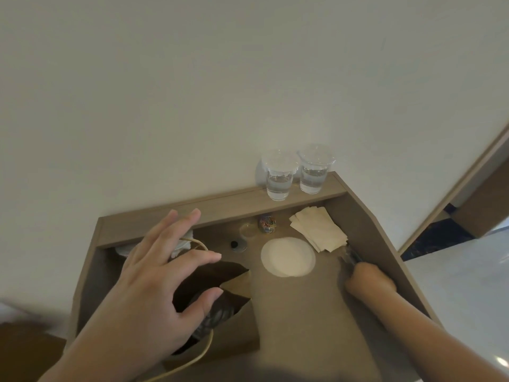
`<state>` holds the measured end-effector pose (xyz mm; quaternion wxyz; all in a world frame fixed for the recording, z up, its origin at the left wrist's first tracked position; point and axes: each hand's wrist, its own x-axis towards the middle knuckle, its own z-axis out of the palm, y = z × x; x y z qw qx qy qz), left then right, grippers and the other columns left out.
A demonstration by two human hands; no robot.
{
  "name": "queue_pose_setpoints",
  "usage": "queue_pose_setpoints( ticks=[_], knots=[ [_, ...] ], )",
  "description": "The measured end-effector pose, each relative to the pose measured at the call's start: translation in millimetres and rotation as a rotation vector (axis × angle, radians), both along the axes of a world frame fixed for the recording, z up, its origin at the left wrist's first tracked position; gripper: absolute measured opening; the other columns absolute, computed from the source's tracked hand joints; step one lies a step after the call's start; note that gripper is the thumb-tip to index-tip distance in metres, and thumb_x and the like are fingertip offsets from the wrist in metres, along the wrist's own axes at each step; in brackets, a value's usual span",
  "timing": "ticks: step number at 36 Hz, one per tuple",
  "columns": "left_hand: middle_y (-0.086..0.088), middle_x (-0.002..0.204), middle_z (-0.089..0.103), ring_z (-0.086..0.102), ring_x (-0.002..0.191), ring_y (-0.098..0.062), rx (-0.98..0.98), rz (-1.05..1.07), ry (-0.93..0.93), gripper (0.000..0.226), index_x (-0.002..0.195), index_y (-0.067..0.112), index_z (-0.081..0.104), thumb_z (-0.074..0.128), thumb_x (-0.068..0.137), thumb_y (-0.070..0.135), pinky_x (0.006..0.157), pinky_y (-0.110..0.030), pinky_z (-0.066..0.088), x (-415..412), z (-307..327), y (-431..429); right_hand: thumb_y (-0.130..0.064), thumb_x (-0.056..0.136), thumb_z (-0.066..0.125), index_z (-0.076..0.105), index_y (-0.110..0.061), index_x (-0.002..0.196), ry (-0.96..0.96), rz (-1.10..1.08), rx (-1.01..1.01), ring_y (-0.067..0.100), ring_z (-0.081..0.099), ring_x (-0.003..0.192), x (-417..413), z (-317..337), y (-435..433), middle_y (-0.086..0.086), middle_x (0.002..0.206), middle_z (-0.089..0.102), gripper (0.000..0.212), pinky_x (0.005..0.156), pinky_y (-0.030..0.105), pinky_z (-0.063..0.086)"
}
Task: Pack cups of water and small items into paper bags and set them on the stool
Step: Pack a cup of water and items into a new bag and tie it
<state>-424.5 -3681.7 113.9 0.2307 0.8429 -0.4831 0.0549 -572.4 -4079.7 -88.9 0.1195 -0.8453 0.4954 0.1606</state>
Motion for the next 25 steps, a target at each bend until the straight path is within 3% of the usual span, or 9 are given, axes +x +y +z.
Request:
queue_pose_setpoints(
  ticks=[8,10,13,16,18,21,25],
  knots=[
    [0.026,0.168,0.019,0.013,0.159,-0.006,-0.088,0.004,0.056,0.036,0.122,0.051,0.065,0.066,0.086,0.058,0.118,-0.060,0.036,3.0,4.7,12.8,-0.034,0.095,0.062,0.053,-0.027,0.091,-0.314,0.172,-0.069,0.011,0.064,0.070,-15.7,90.7,25.1,-0.005,0.080,0.065,0.013,0.064,0.030,0.057],
    [0.029,0.167,0.017,0.015,0.158,-0.005,-0.100,0.018,0.086,0.038,0.122,0.054,0.063,0.063,0.085,0.062,0.118,-0.055,0.037,4.5,5.4,19.3,-0.029,0.095,0.068,0.056,-0.024,0.089,-0.552,0.149,-0.048,0.016,0.066,0.068,-24.1,134.1,50.9,-0.001,0.076,0.066,0.015,0.062,0.033,0.057],
    [0.032,0.166,0.010,0.024,0.154,-0.006,-0.106,0.069,0.146,0.040,0.123,0.059,0.060,0.061,0.084,0.065,0.114,-0.031,0.038,7.1,5.1,32.1,-0.015,0.095,0.069,0.061,-0.023,0.089,-0.971,0.194,0.035,0.023,0.065,0.063,-31.3,199.9,104.9,0.004,0.070,0.066,0.013,0.058,0.040,0.056],
    [0.038,0.165,0.004,0.016,0.155,0.001,-0.107,0.096,0.206,0.042,0.126,0.058,0.057,0.055,0.085,0.065,0.119,-0.038,0.032,9.9,2.8,43.4,-0.003,0.095,0.063,0.061,-0.022,0.091,-1.339,0.332,0.284,0.030,0.060,0.054,-27.0,249.7,164.4,0.010,0.069,0.065,0.019,0.049,0.034,0.052],
    [0.039,0.164,0.002,0.010,0.155,0.006,-0.118,0.104,0.220,0.044,0.128,0.058,0.056,0.051,0.085,0.066,0.121,-0.036,0.027,10.7,0.8,49.6,-0.013,0.092,0.068,0.061,-0.024,0.090,-1.352,0.471,0.416,0.027,0.063,0.054,-13.0,261.9,193.4,0.011,0.071,0.066,0.013,0.048,0.033,0.052],
    [0.039,0.164,0.005,0.012,0.155,0.004,-0.137,0.104,0.244,0.041,0.129,0.060,0.055,0.053,0.087,0.062,0.121,-0.035,0.026,11.2,-1.1,55.3,-0.037,0.085,0.064,0.060,-0.033,0.089,-1.134,0.613,0.497,0.023,0.067,0.061,20.8,254.0,221.9,0.006,0.077,0.068,0.006,0.054,0.042,0.060],
    [0.035,0.165,0.013,0.024,0.154,0.000,-0.165,0.088,0.244,0.045,0.125,0.061,0.056,0.074,0.090,0.038,0.118,-0.031,0.032,15.4,-5.6,60.1,-0.038,0.096,0.070,0.053,-0.043,0.109,-0.776,0.805,0.444,0.002,0.069,0.074,52.3,230.9,246.9,-0.021,0.092,0.072,0.022,0.064,0.021,0.057]
  ],
)
